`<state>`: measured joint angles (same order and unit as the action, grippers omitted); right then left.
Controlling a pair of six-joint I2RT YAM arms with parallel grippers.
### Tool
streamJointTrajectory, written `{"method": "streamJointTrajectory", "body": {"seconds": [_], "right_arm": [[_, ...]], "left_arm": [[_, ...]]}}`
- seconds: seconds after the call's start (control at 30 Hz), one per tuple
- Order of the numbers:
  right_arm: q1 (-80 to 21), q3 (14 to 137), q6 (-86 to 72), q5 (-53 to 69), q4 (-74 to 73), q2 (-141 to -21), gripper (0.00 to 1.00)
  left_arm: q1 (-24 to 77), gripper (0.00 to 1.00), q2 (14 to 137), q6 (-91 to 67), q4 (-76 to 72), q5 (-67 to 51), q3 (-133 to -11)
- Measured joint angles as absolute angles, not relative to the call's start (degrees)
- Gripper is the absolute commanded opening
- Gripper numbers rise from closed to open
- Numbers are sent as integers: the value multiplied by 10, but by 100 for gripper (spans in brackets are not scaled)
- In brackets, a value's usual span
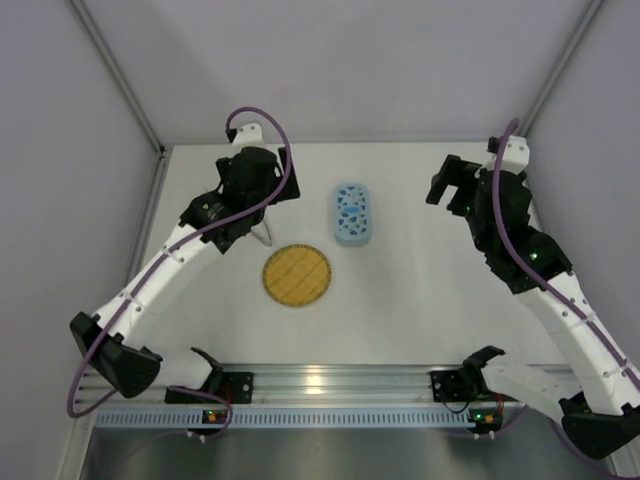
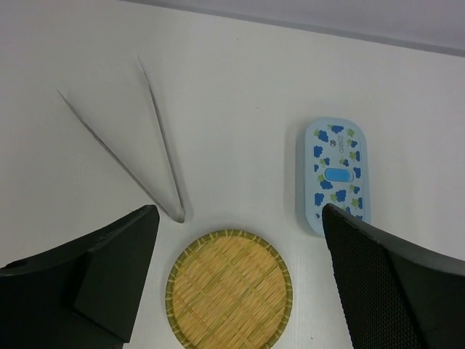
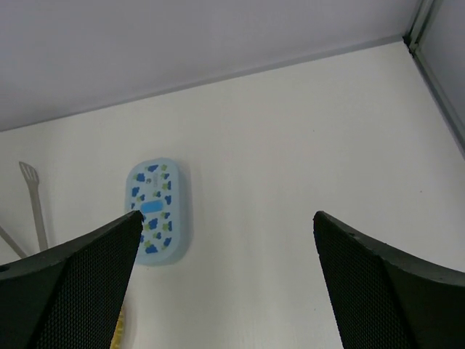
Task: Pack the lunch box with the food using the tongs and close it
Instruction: Reset both arms
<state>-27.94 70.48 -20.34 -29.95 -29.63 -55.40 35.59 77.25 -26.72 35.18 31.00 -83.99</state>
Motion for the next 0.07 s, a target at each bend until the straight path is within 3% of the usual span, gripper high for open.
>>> {"method": "streamJointTrajectory", "body": {"seconds": [0.07], "right_arm": [[-279, 700, -199, -299, -298, -554, 99]], "left_arm": [[356, 99, 770, -265, 352, 310, -840]]}}
